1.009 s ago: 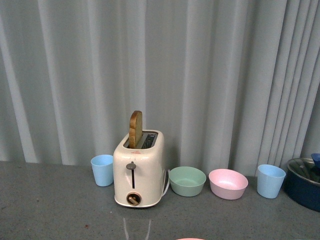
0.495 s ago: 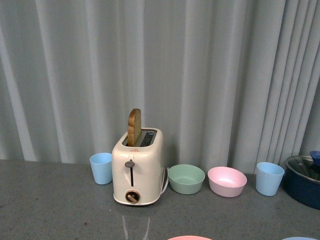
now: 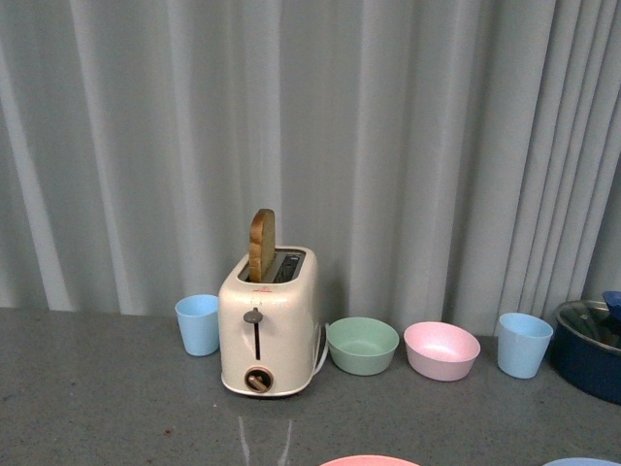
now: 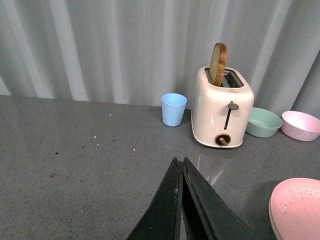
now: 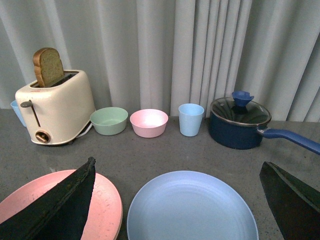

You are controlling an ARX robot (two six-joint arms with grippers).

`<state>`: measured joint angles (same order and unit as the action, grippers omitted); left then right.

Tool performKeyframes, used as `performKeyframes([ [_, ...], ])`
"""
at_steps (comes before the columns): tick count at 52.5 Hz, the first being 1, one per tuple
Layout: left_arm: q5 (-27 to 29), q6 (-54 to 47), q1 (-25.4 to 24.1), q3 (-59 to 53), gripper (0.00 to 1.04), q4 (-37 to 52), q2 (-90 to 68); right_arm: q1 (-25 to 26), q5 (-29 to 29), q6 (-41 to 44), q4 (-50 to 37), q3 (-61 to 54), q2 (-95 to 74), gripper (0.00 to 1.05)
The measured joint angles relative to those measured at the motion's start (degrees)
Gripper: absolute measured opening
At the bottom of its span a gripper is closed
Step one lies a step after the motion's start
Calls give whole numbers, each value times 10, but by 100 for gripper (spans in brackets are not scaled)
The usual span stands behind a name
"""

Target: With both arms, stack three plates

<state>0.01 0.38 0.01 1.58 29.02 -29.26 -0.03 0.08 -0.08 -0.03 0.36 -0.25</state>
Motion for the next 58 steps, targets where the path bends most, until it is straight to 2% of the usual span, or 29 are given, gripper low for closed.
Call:
performKeyframes([
  [17, 0, 0, 0, 0, 4, -104, 108, 0, 0, 0, 0, 0, 0, 97],
  [44, 0, 0, 0, 0, 4, -188, 192, 0, 0, 0, 0, 0, 0, 97],
  [50, 0, 0, 0, 0, 4, -284, 269, 0, 0, 0, 0, 0, 0, 97],
  [58, 0, 0, 0, 0, 4, -289, 290, 0, 0, 0, 0, 0, 0, 97],
])
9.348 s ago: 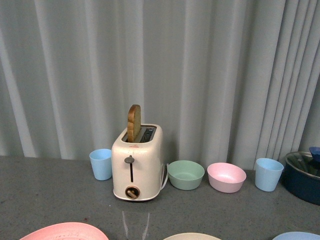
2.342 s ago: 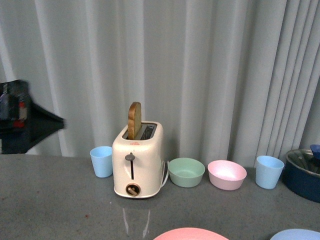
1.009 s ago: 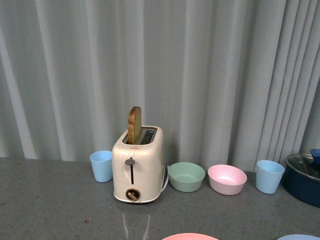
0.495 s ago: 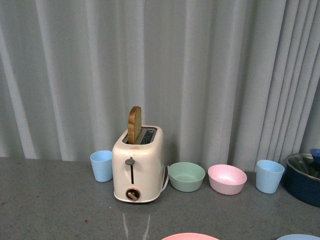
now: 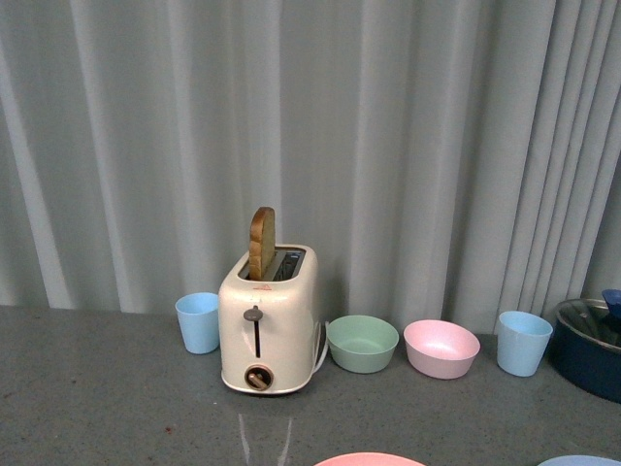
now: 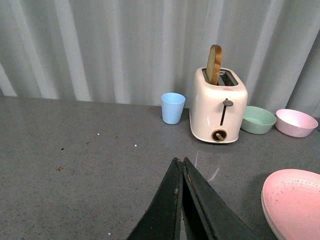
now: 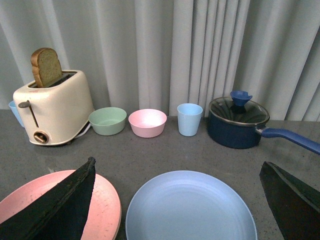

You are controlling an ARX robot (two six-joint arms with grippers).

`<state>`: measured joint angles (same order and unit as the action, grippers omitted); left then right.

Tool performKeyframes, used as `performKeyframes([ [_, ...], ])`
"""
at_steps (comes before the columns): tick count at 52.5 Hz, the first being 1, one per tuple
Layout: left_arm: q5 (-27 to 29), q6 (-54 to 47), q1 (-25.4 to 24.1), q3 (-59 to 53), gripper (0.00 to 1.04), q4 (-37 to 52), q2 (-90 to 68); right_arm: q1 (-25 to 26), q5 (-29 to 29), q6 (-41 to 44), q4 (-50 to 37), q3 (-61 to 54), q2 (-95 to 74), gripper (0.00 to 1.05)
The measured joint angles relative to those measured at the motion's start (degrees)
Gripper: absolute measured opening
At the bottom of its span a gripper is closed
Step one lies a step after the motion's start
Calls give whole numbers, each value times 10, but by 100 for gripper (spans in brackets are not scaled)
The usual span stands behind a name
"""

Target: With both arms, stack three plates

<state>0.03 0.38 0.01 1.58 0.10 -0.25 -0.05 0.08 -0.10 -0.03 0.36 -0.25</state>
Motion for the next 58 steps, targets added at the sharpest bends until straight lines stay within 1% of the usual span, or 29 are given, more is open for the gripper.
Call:
performKeyframes([
  [13, 0, 0, 0, 0, 4, 0, 0, 0, 0, 0, 0, 0, 0, 97],
  [14, 0, 0, 0, 0, 6, 0, 0, 0, 0, 0, 0, 0, 0, 97],
  [17, 0, 0, 0, 0, 20, 0, 0, 0, 0, 0, 0, 0, 0, 97],
  [27, 0, 0, 0, 0, 54, 0, 0, 0, 0, 0, 0, 0, 0, 97],
  [28, 0, 0, 0, 0, 57, 0, 0, -4, -17, 4, 2, 0, -2, 97],
  [29, 0, 0, 0, 0, 61, 0, 0, -16, -54, 12, 9, 3, -9, 97],
  [31, 0, 0, 0, 0, 66, 0, 0, -41, -152, 39, 16, 16, -35, 97],
  [32, 0, 0, 0, 0, 70, 0, 0, -44, -183, 46, 15, 21, -46, 97],
  [34, 2, 0, 0, 0, 77, 0, 0, -43, -229, 61, 2, 33, -76, 97],
  [35, 1, 0, 0, 0, 81, 0, 0, -34, -236, 68, -12, 40, -94, 97],
  [36, -1, 0, 0, 0, 86, -1, 0, -14, -228, 77, -38, 51, -123, 97],
  [38, 0, 0, 0, 0, 96, -1, 0, 40, -188, 89, -101, 75, -189, 97],
  [39, -1, 0, 0, 0, 99, -1, 0, 60, -170, 89, -123, 83, -214, 97],
  [40, 0, -2, 0, 0, 99, -1, 0, 98, -131, 85, -157, 101, -265, 97],
  [41, 0, -1, 0, 0, 97, -1, 0, 125, -104, 79, -177, 116, -304, 97],
  [44, 0, -2, 0, 0, 98, -1, 0, 187, -47, 63, -218, 157, -410, 97],
  [47, 0, -1, 0, 0, 98, -1, 0, 231, -5, 44, -218, 200, -503, 97],
  [50, 0, -2, 0, 0, 98, -1, 0, 263, 11, 37, -211, 241, -594, 97],
  [53, 0, -2, 0, 0, 98, -1, 0, 291, 31, 31, -177, 293, -696, 97],
  [58, 0, -2, 0, 0, 98, -1, 0, 309, 53, 31, -127, 342, -788, 97],
])
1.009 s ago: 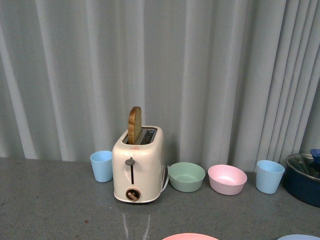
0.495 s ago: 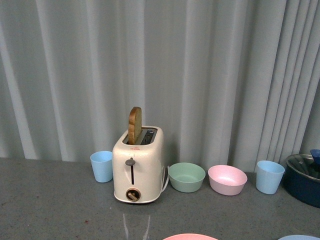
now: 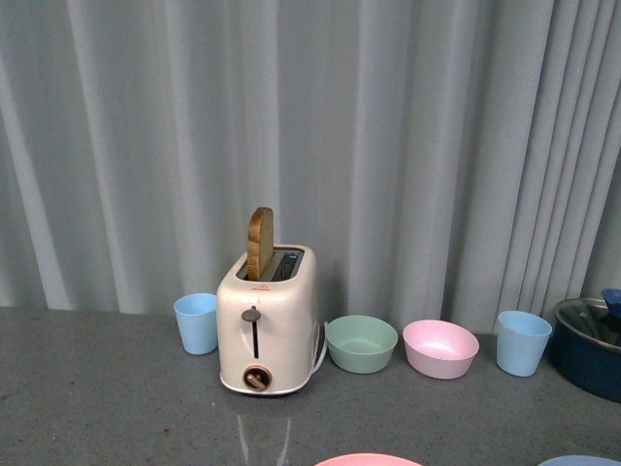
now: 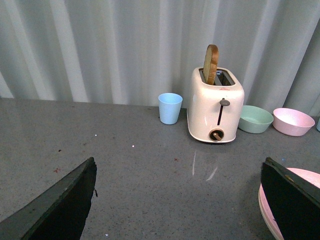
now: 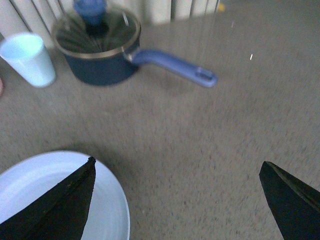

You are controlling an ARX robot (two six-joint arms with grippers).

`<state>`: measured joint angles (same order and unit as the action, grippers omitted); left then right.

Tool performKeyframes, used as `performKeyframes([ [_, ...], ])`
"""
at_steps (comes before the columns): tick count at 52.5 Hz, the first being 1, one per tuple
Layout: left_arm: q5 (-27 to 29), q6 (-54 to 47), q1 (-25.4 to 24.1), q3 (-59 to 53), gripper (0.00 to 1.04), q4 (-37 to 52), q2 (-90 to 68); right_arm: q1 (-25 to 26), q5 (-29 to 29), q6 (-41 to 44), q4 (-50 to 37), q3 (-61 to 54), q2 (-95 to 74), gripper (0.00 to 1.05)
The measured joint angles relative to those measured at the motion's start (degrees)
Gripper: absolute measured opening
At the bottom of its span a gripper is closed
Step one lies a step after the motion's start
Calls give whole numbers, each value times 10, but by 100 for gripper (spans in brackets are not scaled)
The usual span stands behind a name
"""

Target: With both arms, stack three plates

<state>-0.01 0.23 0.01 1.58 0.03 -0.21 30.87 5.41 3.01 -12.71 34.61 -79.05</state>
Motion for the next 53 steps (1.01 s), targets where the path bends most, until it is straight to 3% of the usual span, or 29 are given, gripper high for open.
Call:
performKeyframes([
  [9, 0, 0, 0, 0, 98, 0, 0, 6, 29, 39, 93, 55, -104, 97],
  [20, 0, 0, 0, 0, 98, 0, 0, -1, 45, 85, 126, 66, -156, 97],
  [41, 0, 0, 0, 0, 98, 0, 0, -10, 50, 113, 87, 74, -222, 97],
  [53, 0, 0, 0, 0, 98, 0, 0, -18, 69, 113, 14, 76, -265, 97],
])
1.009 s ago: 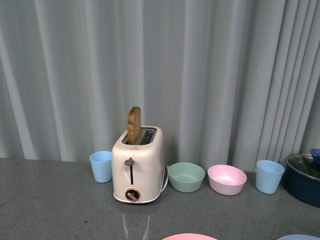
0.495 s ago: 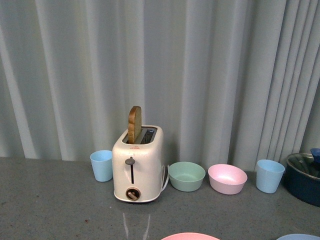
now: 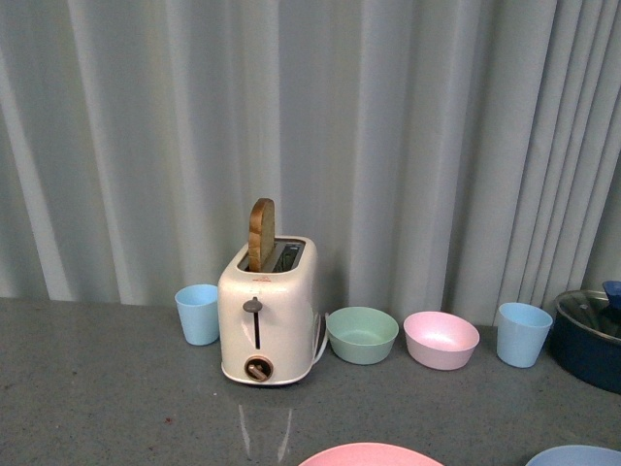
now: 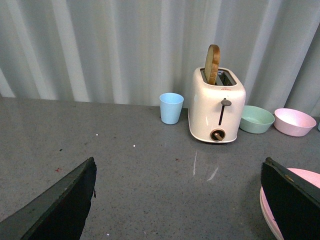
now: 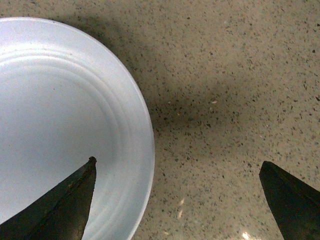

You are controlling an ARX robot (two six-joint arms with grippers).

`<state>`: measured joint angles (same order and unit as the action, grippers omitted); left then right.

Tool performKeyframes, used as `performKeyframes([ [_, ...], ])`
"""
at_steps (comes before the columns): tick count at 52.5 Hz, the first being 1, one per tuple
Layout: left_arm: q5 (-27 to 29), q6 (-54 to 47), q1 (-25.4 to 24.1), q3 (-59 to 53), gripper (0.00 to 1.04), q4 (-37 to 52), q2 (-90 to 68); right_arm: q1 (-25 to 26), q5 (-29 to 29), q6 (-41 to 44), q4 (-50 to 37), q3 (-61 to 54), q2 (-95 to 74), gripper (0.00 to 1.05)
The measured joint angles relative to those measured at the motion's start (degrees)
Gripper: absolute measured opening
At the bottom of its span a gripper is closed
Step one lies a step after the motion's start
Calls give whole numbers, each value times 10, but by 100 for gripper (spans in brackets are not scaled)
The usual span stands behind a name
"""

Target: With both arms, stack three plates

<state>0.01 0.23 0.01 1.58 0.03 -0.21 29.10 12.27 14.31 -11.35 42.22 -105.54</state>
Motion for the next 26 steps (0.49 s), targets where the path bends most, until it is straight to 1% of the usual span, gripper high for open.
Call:
performKeyframes([
  [9, 0, 0, 0, 0, 98, 0, 0, -9, 7, -13, -61, -8, -40, 97],
  [26, 0, 0, 0, 0, 98, 0, 0, -27, 12, -48, -104, -17, -94, 97],
])
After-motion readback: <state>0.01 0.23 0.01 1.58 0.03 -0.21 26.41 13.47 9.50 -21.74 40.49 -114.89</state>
